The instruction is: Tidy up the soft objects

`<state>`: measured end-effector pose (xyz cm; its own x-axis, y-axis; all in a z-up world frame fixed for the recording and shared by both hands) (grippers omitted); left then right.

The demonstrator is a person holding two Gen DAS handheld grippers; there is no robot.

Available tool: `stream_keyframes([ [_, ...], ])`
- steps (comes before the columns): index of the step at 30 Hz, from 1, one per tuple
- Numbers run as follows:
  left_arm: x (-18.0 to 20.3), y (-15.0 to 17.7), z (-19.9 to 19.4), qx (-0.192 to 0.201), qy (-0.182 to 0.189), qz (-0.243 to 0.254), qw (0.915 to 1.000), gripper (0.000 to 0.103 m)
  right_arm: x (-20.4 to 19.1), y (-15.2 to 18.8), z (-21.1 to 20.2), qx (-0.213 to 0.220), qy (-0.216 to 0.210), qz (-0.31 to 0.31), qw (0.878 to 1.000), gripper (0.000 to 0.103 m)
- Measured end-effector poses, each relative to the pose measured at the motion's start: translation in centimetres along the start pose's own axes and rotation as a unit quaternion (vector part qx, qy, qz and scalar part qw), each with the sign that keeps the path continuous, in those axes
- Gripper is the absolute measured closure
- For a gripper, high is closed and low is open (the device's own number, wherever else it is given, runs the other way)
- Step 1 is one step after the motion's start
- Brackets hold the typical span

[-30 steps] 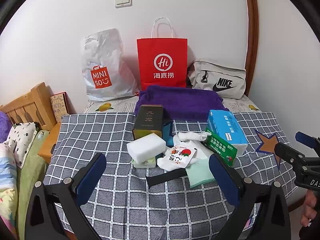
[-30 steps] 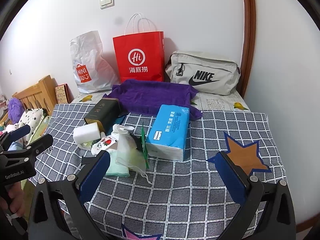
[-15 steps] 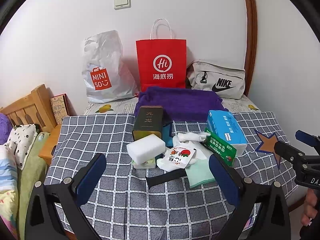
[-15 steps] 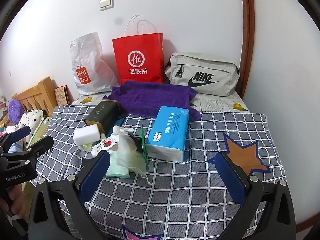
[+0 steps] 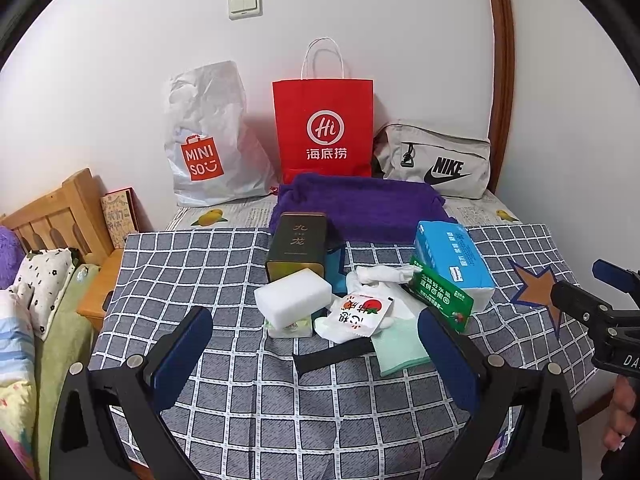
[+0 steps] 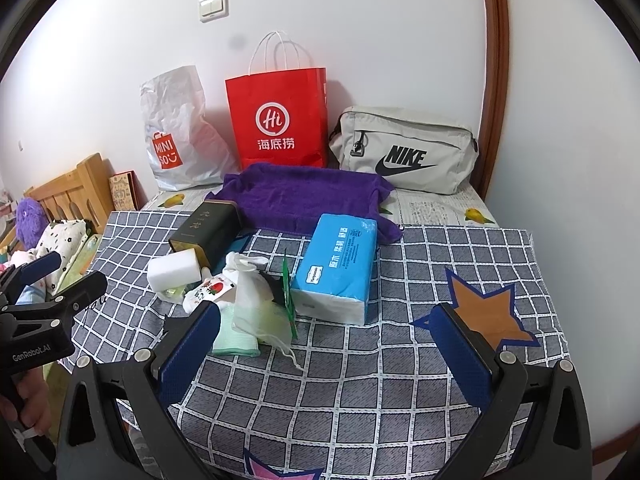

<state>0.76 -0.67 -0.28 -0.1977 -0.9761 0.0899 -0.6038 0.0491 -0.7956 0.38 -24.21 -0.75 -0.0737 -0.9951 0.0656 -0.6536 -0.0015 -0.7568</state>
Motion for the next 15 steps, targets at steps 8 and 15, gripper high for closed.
stream_keyframes([
  [8,0.12,0.06,-0.02,0.0,0.002,0.003,1.0,0.0,-0.13,-0.14,-0.1,0.001,-0.001,-0.002,1.0,0.0],
  [15,0.1,0.07,-0.03,0.001,0.002,0.002,1.0,0.0,-0.44,-0.15,-0.15,0.003,-0.002,-0.004,1.0,0.0],
])
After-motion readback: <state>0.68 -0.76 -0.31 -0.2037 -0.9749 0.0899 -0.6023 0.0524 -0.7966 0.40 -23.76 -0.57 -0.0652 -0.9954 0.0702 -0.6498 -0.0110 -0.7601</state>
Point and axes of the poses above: each gripper's, at about its wrist camera, not at the fingertips, and z roughly the way its jaws point, x to its right, y to its underside, the point moved 2 cm from there along z, roughly the way its jaws point, and after that the axes turned 12 degrees about y, right-handed, at the moved point
